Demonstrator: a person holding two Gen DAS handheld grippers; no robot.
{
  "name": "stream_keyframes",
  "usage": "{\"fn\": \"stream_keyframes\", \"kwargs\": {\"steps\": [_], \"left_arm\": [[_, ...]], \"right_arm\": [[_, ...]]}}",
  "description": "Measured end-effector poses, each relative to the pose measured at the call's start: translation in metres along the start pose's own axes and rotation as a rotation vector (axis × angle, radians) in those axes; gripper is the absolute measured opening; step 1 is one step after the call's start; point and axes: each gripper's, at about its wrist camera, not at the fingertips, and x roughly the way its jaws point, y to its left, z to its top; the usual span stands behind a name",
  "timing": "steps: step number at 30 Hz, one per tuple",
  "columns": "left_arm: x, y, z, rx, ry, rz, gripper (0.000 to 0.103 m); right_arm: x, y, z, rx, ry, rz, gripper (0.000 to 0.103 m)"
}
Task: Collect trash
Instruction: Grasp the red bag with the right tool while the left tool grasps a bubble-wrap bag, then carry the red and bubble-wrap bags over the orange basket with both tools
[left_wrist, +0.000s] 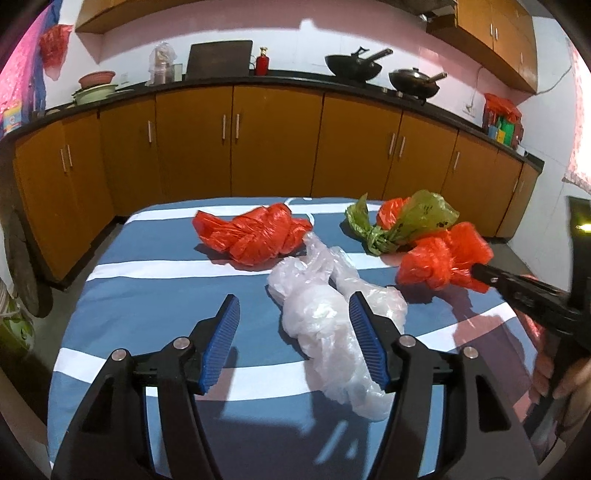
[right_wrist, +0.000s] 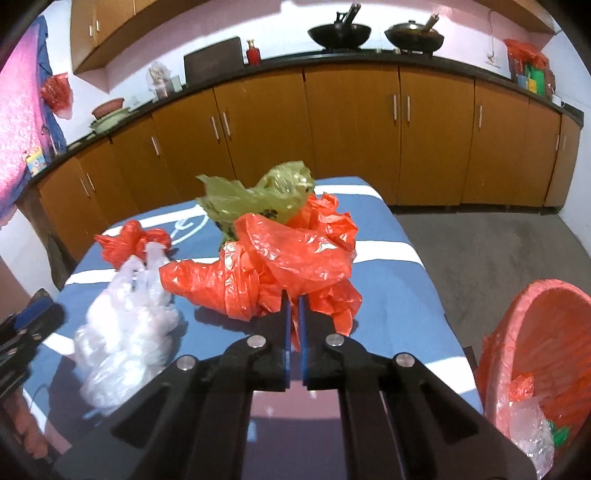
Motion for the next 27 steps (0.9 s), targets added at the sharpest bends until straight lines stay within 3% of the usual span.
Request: {"fn": "stream_keyframes", "kwargs": {"steps": [12, 16, 20, 27], "left_arm": [[0.036, -0.015, -0.006, 0.032, 0.108, 0.033, 0.062], [0.041, -0.011, -0.007, 0.004, 0.146, 0.004, 0.035], [0.037, -0.011, -0.008, 0.01, 0.141, -0.001, 0.018], [0.014, -0.003, -0.009, -0.002, 0.106, 0.011, 0.013]], "right_arm": [[-0.024, -0.015, -0.009, 0.059, -0.021, 0.02, 0.005], [-0.025, -0.017, -0.008, 0.06, -0.02, 0.02, 0.005], [-0.028, -0.015, -0.008, 0.064, -0.022, 0.024, 0.005], [-0.045, -0.013, -0.01, 0.059, -0.038, 0.037, 0.005]]}}
